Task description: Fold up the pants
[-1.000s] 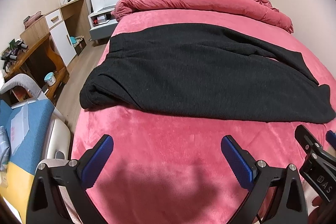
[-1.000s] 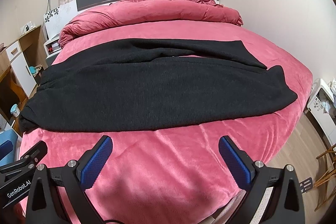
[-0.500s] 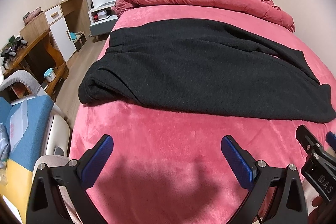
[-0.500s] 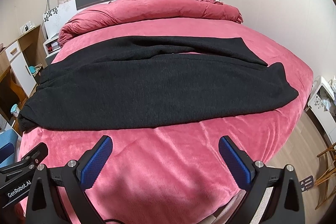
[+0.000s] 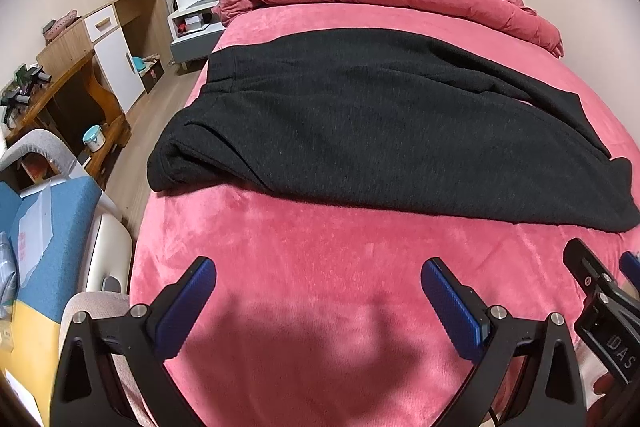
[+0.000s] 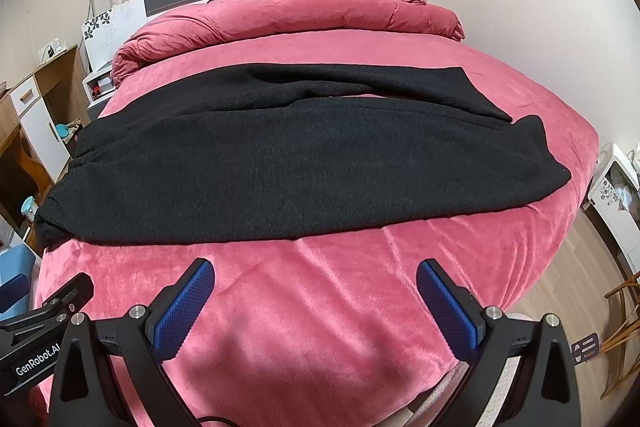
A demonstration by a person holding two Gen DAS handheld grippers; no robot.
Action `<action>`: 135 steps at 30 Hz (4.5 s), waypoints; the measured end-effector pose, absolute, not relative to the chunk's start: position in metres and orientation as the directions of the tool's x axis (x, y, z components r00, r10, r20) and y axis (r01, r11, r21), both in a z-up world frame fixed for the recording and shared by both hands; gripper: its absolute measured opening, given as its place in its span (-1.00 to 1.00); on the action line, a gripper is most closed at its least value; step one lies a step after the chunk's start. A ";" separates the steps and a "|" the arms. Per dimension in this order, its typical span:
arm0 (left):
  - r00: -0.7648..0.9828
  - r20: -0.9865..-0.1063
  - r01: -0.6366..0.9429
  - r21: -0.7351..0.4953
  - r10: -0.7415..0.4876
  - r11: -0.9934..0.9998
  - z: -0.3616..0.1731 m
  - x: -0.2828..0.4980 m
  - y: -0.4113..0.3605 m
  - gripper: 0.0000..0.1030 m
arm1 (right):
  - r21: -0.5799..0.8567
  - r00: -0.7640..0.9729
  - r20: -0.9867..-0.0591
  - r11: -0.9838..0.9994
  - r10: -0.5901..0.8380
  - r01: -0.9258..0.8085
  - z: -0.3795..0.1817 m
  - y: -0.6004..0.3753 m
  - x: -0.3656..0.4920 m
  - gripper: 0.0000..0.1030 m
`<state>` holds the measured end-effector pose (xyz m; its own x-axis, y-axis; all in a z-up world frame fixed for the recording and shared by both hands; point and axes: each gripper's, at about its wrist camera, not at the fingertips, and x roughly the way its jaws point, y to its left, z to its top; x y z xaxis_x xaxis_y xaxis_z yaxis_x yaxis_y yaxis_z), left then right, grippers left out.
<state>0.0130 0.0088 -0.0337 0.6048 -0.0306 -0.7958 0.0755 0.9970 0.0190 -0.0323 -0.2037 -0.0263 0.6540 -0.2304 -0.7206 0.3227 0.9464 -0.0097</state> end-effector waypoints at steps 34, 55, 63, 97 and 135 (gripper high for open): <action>0.483 -0.866 0.086 -0.096 -0.126 0.992 -0.071 0.029 0.030 1.00 | 0.030 0.621 -0.764 0.952 -0.174 0.304 -0.043 -0.211 -0.023 0.99; 0.541 -0.833 -0.284 -0.306 -0.111 0.909 -0.072 0.107 0.175 0.86 | 0.243 0.581 -0.814 0.899 -0.016 0.365 -0.080 -0.307 0.001 0.89; 0.592 -0.784 -0.363 -0.468 -0.188 0.806 -0.074 0.140 0.216 0.86 | 0.382 0.601 -0.799 0.785 0.015 0.488 -0.092 -0.385 0.006 0.76; 0.515 -0.789 -0.129 -0.459 -0.336 0.879 -0.092 0.125 0.219 -0.39 | 0.617 0.730 -0.677 0.612 0.093 0.494 -0.074 -0.467 -0.003 -0.88; 0.508 -0.761 0.546 -0.077 -0.403 0.834 -0.031 0.264 -0.144 0.49 | 0.615 0.688 -0.726 0.460 0.012 0.641 -0.101 -0.707 0.185 -0.37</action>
